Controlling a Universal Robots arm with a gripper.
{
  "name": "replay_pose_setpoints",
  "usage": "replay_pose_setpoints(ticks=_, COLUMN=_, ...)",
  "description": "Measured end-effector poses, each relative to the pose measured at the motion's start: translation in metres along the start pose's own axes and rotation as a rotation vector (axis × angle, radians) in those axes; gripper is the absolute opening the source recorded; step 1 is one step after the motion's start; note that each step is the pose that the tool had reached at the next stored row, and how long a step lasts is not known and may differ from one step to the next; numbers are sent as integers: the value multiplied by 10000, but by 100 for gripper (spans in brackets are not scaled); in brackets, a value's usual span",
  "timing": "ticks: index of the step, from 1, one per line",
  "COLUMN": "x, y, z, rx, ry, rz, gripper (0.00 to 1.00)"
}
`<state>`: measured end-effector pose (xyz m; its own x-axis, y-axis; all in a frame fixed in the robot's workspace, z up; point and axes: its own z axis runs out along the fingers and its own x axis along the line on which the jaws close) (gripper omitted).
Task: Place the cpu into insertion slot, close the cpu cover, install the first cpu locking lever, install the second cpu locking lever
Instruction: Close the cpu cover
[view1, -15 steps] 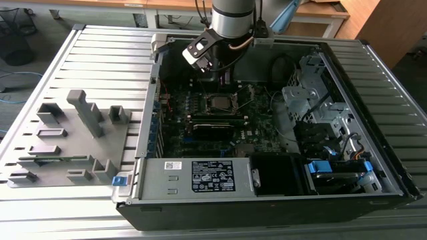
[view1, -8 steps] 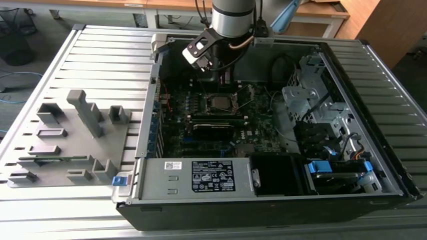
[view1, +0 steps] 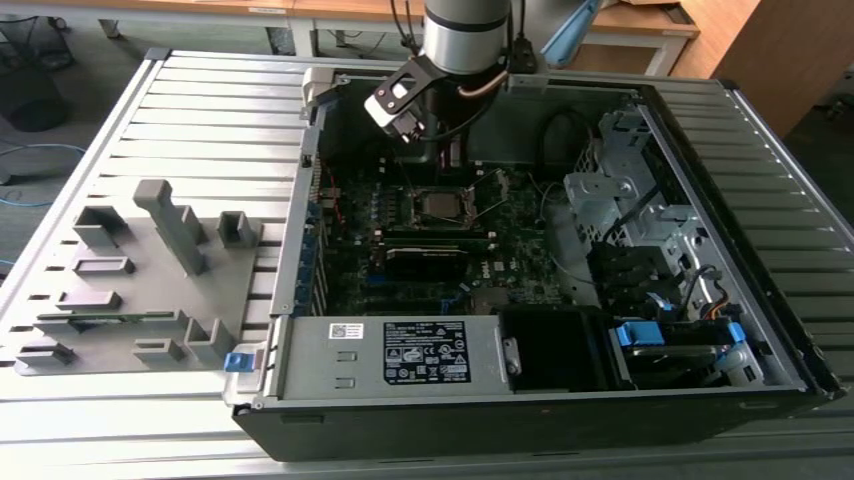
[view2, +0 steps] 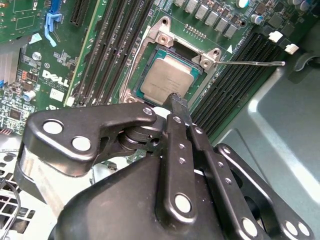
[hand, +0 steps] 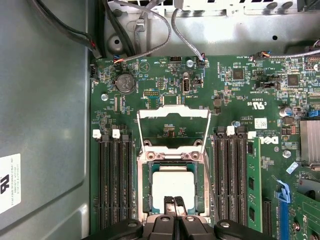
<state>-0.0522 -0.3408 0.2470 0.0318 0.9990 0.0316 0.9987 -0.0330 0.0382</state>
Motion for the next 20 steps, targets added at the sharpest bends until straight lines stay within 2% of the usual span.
replay_pose_setpoints(ticks=12, x=4, y=5, z=-121, rx=-1, ry=3, rz=1, gripper=10)
replay_pose_setpoints(ticks=20, x=4, y=13, z=-127, rx=0, ry=1, rz=-2, gripper=10)
